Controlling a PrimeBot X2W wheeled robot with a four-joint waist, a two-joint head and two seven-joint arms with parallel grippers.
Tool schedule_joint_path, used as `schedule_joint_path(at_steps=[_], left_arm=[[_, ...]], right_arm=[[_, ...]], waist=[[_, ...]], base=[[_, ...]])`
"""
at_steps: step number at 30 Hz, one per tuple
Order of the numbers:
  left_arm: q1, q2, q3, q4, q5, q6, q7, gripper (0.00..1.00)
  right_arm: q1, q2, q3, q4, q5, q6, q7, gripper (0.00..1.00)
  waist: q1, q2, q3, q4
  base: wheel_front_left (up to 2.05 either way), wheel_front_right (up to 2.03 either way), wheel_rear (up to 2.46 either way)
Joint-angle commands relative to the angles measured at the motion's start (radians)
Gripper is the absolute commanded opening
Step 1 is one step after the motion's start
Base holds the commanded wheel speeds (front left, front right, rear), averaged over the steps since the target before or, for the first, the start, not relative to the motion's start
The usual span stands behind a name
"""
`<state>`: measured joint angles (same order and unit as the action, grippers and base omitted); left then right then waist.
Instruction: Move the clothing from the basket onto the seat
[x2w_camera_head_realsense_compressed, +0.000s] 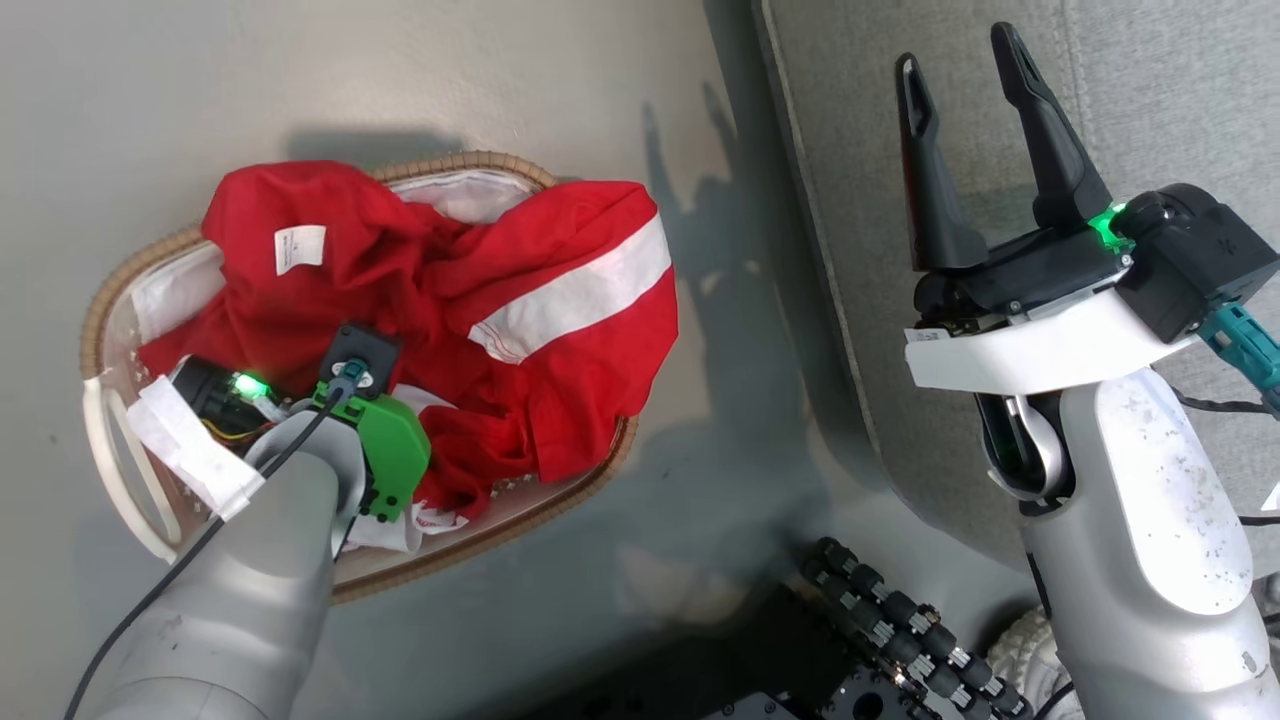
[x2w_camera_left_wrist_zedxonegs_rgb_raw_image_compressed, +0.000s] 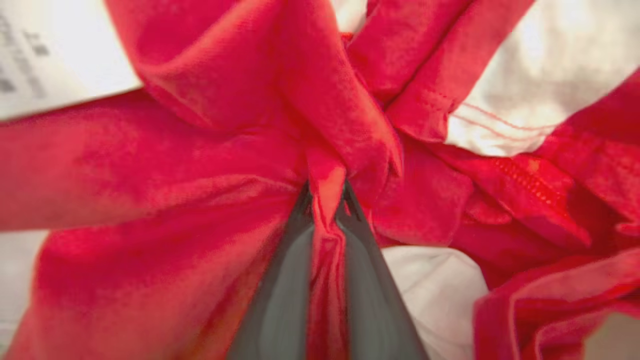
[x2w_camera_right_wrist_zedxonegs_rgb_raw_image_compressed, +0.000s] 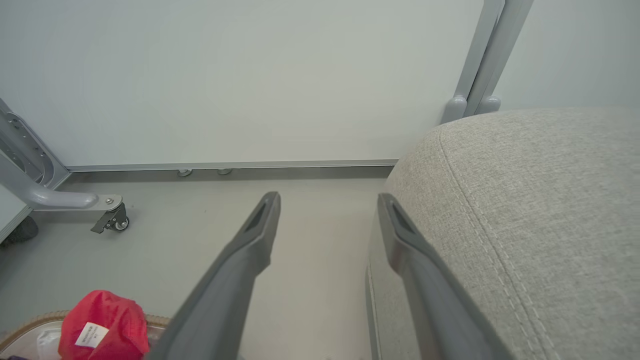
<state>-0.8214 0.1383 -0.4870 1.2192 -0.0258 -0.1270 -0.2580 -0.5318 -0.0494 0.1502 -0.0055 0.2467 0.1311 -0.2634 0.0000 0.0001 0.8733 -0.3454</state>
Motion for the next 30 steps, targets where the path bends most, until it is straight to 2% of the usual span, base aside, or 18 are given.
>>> schedule_joint_path(at_steps=[1,30], left_arm=[[0.012,-0.007,-0.002,-0.016,-0.011,-0.002,-0.009,0.0],[0.367,-0.067,0.006,-0.461,-0.132,-0.004,-0.008,0.0]], right_arm=[[0.012,-0.003,-0.004,0.008,-0.008,-0.001,-0.002,1.0],[0.188,-0.003,-0.049,0.134,-0.095,-0.001,-0.002,1.0]], waist=[[0.0,-0.0001,-0.041,0.011],[0.0,-0.0001,-0.501,0.177]], base=[[0.0,0.0,0.0],[0.0,0.0,0.0]])
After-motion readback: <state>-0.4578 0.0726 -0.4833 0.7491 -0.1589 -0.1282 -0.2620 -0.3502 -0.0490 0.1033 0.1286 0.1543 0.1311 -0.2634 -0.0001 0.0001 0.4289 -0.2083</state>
